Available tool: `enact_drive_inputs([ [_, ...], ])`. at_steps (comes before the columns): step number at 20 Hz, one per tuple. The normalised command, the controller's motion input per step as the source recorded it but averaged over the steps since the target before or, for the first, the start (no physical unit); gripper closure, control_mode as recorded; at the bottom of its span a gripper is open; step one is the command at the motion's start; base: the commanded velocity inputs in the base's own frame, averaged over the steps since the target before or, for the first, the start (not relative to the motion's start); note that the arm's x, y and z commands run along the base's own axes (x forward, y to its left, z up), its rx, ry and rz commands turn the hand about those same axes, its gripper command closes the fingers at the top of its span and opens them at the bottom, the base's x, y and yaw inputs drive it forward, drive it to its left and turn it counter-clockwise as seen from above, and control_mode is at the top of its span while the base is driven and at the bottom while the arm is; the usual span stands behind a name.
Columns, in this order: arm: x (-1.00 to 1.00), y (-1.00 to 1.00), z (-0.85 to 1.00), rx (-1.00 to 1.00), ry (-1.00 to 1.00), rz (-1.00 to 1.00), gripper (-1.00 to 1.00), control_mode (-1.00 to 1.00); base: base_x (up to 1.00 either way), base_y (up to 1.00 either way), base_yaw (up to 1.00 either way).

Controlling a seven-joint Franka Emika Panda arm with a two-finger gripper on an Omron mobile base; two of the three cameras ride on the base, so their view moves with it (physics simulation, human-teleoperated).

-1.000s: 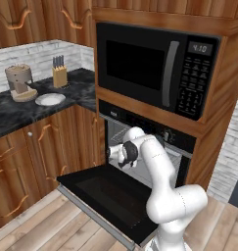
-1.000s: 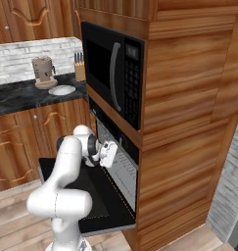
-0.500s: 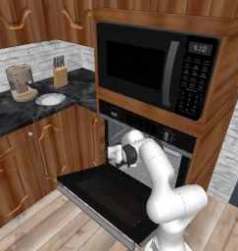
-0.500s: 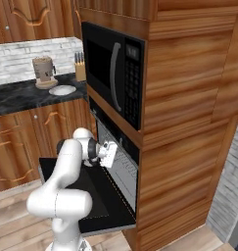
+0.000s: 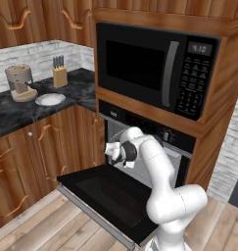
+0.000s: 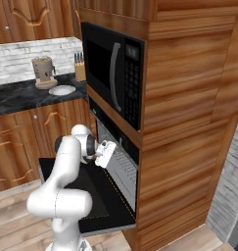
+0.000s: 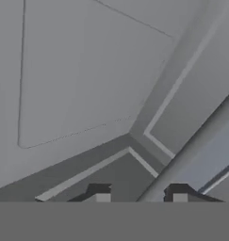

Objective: Take the baked cake out of the oven and place it on the plate for cooling. Then close the oven door.

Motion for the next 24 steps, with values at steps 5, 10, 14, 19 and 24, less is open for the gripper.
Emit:
enact_drive_inputs([
  [5, -0.61, 0.76, -0.58, 0.12, 0.25, 0.04, 1.00, -1.00, 0.00, 0.00, 0.00],
  [10, -0.67, 0.89, -0.59, 0.11, 0.28, 0.03, 1.00, -1.00, 0.00, 0.00, 0.00],
  [14, -0.76, 0.93, -0.65, 0.10, 0.26, 0.03, 1.00, -1.00, 0.00, 0.00, 0.00],
  [19, -0.90, 0.97, -0.70, 0.08, 0.22, 0.03, 1.00, -1.00, 0.00, 0.00, 0.00],
  [24, -0.99, 1.00, -0.73, 0.06, 0.19, 0.03, 1.00, -1.00, 0.00, 0.00, 0.00],
])
